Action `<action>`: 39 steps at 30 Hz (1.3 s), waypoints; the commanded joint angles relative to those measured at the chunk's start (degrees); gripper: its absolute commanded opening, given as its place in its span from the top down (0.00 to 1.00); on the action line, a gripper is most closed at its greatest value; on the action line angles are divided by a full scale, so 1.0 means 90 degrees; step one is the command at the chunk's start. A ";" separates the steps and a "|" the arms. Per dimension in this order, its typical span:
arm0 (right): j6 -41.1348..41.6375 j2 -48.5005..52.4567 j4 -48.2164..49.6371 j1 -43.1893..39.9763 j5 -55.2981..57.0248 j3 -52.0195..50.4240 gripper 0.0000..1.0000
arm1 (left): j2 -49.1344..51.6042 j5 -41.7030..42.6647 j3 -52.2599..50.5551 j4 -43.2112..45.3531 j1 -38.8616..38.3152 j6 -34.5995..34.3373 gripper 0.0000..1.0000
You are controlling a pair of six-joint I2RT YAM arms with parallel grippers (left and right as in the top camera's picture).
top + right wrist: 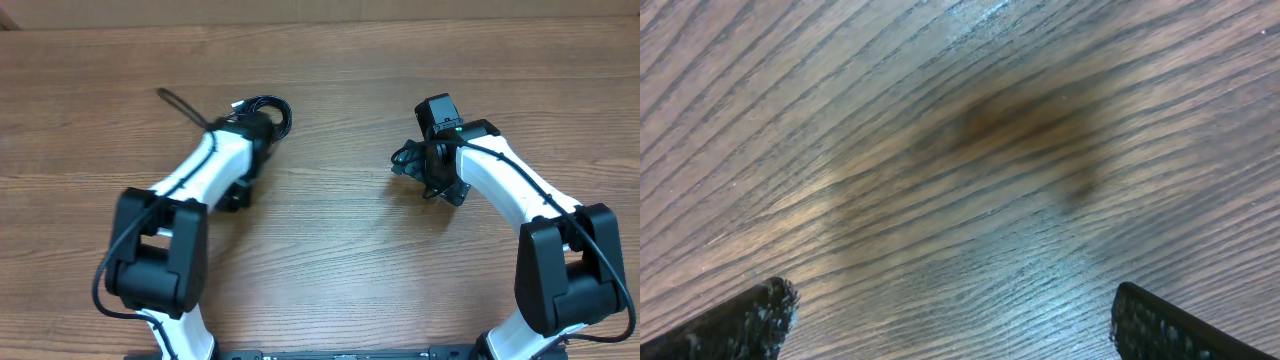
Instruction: Untangle cables
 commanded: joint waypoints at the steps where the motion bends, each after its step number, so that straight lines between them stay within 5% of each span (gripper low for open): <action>1: -0.0029 0.0022 0.0017 -0.0007 0.0017 -0.0002 0.00 | -0.0119 -0.0495 0.0000 -0.0036 0.0775 -0.0478 0.30; 4: -0.0029 0.0022 0.0017 -0.0007 0.0017 -0.0002 0.00 | -0.0119 -0.0112 0.0214 -0.0121 0.1336 -0.0520 0.13; 11: -0.0029 0.0022 0.0017 -0.0007 0.0017 -0.0002 0.00 | -0.0119 0.1649 0.2098 -0.0576 0.1630 -0.0505 0.07; 12: -0.0029 0.0022 0.0017 -0.0007 0.0017 -0.0002 0.00 | -0.0119 0.2057 0.2356 -0.0508 0.1603 -0.0495 0.16; 13: -0.0029 0.0022 0.0017 -0.0007 0.0017 -0.0002 0.00 | -0.0119 0.2793 0.2657 -0.0306 0.1545 -0.0495 0.63; 14: -0.0029 0.0022 0.0017 -0.0007 0.0017 -0.0002 0.00 | -0.0119 0.3157 0.2752 -0.0146 0.1511 -0.0498 0.91; 15: -0.0029 0.0022 0.0017 -0.0007 0.0017 -0.0002 0.00 | -0.0119 0.3740 0.2788 0.0182 0.1457 -0.0500 0.96; 19: -0.0029 0.0022 0.0017 -0.0007 0.0017 -0.0002 0.00 | -0.0095 0.4575 0.2606 0.1413 0.1151 -0.0495 0.96; 25: -0.0029 0.0022 0.0017 -0.0007 0.0017 -0.0002 0.00 | 0.0291 0.3470 0.2412 0.2684 0.0442 -0.0430 0.94; 31: -0.0029 0.0022 0.0017 -0.0007 0.0017 -0.0002 0.00 | 0.0755 0.2047 0.2412 0.2827 0.0277 -0.0690 0.59; 39: -0.0029 0.0022 0.0017 -0.0007 0.0017 -0.0002 0.00 | 0.1562 0.2684 0.2412 0.3271 0.0823 -0.1311 0.50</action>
